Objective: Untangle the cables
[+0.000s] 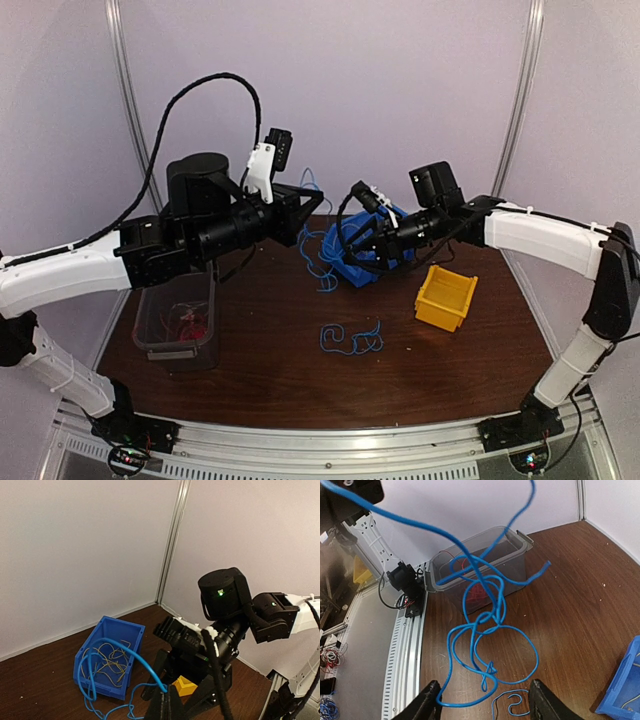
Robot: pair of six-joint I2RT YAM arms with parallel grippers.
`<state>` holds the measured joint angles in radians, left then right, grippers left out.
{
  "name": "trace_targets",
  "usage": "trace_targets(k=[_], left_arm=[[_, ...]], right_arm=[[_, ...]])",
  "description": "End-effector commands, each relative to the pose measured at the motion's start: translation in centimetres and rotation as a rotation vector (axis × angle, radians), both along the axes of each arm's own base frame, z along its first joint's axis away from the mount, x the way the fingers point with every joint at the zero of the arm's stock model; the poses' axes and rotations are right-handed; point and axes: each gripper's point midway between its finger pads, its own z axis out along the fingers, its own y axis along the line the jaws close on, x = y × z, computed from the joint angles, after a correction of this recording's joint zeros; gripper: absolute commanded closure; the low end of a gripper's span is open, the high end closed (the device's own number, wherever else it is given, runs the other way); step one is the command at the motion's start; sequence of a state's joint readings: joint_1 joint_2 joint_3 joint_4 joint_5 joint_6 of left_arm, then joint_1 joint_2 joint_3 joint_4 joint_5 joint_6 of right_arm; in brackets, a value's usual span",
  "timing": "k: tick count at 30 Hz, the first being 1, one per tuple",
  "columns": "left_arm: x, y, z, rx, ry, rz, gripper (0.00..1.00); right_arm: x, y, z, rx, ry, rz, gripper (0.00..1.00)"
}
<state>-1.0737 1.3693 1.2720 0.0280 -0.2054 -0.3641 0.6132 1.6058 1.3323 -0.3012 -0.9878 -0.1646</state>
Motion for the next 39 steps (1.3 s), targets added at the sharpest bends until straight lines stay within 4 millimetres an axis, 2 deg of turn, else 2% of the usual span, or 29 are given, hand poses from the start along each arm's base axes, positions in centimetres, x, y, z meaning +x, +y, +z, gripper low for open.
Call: trace_targets(k=[1, 3, 6, 9, 10, 11, 12, 14, 15, 17, 21, 25, 32, 39], left_arm=[[-0.2, -0.1, 2.7, -0.052, -0.047, -0.012, 1.0], [-0.2, 0.0, 2.6, -0.051, -0.047, -0.011, 1.0], [-0.2, 0.1, 2.6, -0.051, -0.047, -0.009, 1.0], [-0.2, 0.3, 2.4, -0.051, -0.045, -0.003, 1.0], [-0.2, 0.4, 2.4, -0.053, -0.047, 0.001, 1.0], [-0.2, 0.6, 2.5, -0.059, -0.05, 0.006, 1.0], [-0.2, 0.7, 2.7, -0.065, -0.052, 0.01, 1.0], [-0.2, 1.0, 3.0, -0.079, -0.055, 0.016, 1.0], [-0.2, 1.0, 3.1, -0.086, -0.057, 0.017, 1.0], [-0.3, 1.2, 3.6, -0.103, -0.058, 0.019, 1.0], [-0.5, 1.5, 4.4, -0.13, -0.062, 0.016, 1.0], [-0.6, 2.2, 5.0, -0.156, -0.06, 0.033, 1.0], [0.0, 3.6, 5.6, -0.226, -0.036, 0.102, 1.0], [1.3, 2.6, 4.5, -0.263, 0.026, 0.144, 1.0]], right_arm=[[0.9, 0.5, -0.5, -0.014, 0.026, -0.043, 0.48], [0.8, 0.6, -0.2, 0.003, 0.027, -0.038, 0.67], [0.6, 0.5, 0.3, 0.034, 0.027, -0.044, 0.85], [0.5, 0.4, -0.1, 0.034, 0.025, -0.046, 0.98], [0.5, 0.3, -0.4, 0.028, 0.022, -0.047, 0.99], [0.5, 0.2, -0.8, 0.02, 0.016, -0.05, 0.96], [0.5, 0.1, -1.1, 0.014, 0.008, -0.049, 0.87], [0.4, 0.1, -1.6, 0.006, -0.002, -0.041, 0.57], [0.2, 0.1, -1.7, 0.008, 0.0, -0.028, 0.49], [-0.7, 0.4, -1.7, 0.027, 0.018, 0.026, 0.42], [-2.7, 1.0, -1.8, 0.072, 0.059, 0.15, 0.35], [-4.1, 1.8, -2.1, 0.08, 0.063, 0.211, 0.32], [-3.3, 3.4, -1.9, 0.089, 0.075, 0.153, 0.34], [-3.2, 4.7, -0.6, 0.103, 0.033, 0.092, 0.32]])
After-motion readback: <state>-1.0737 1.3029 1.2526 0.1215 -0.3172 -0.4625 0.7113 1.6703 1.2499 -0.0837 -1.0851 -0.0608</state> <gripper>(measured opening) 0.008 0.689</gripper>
